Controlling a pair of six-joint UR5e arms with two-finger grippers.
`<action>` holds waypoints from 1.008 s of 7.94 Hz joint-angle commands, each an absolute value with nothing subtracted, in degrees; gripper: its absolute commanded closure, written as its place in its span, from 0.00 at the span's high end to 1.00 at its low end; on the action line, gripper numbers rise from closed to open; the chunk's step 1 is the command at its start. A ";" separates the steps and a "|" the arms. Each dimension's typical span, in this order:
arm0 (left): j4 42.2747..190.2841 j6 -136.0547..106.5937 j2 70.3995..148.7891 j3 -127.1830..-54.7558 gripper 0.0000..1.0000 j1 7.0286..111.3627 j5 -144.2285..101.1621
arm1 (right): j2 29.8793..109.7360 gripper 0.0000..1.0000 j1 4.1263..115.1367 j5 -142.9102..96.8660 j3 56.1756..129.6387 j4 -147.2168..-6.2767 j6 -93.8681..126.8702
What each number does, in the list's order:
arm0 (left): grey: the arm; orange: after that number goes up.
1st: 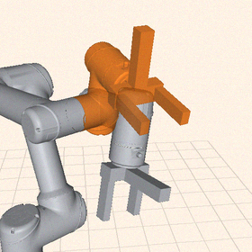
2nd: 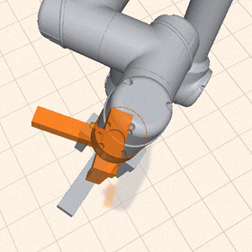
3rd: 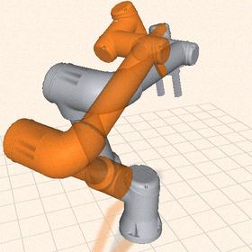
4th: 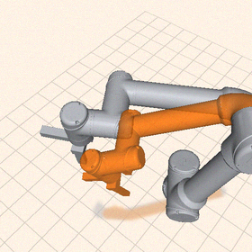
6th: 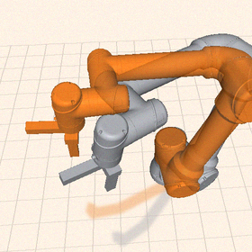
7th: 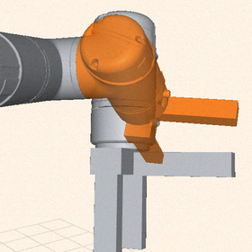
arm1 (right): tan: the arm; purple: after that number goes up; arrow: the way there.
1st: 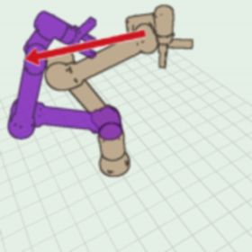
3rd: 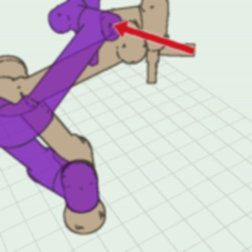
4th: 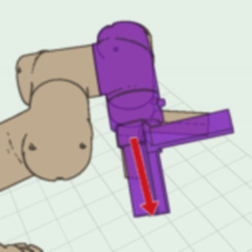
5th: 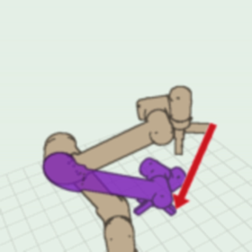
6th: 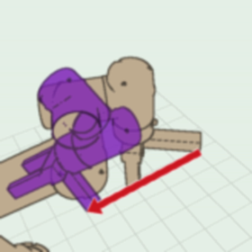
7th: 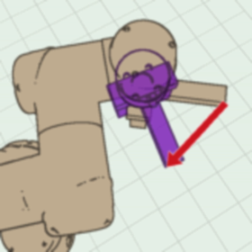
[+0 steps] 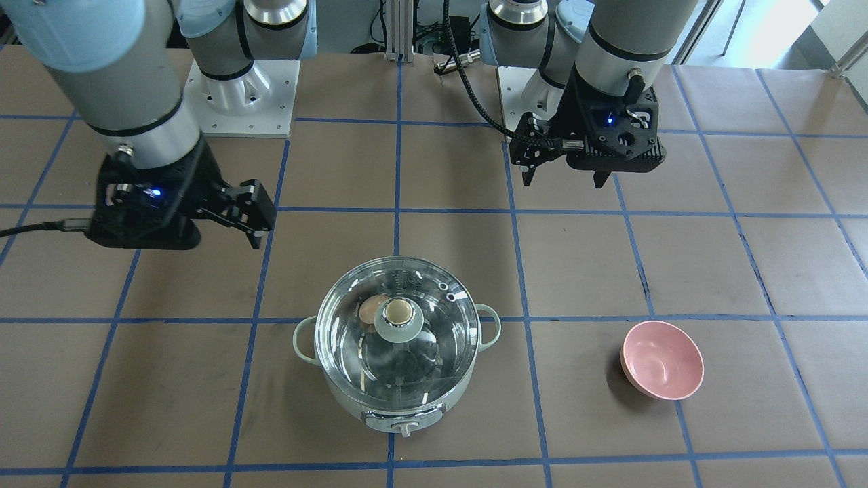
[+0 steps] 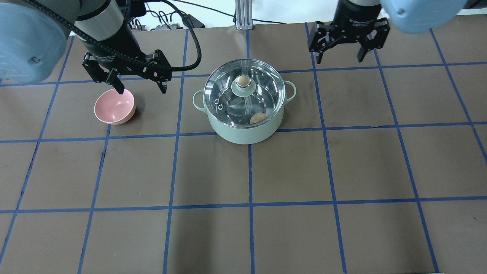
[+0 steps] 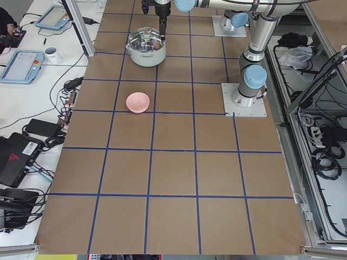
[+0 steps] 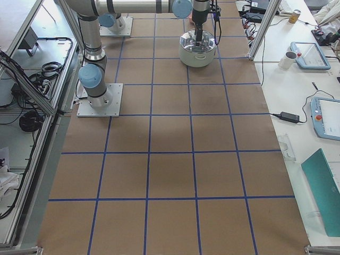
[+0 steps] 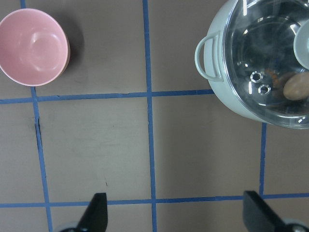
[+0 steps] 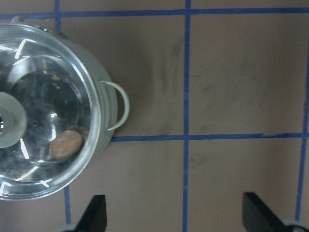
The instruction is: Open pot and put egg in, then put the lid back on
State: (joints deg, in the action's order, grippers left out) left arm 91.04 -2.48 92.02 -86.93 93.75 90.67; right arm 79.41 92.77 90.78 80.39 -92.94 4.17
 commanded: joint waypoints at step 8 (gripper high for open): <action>86.13 -2.72 92.20 -87.19 1.00 93.78 90.53 | 83.41 1.00 88.59 91.14 82.09 -90.79 1.05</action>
State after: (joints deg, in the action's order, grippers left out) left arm 86.14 -2.72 92.20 -87.15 93.78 90.53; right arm 83.58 88.59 91.08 82.05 -90.79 1.07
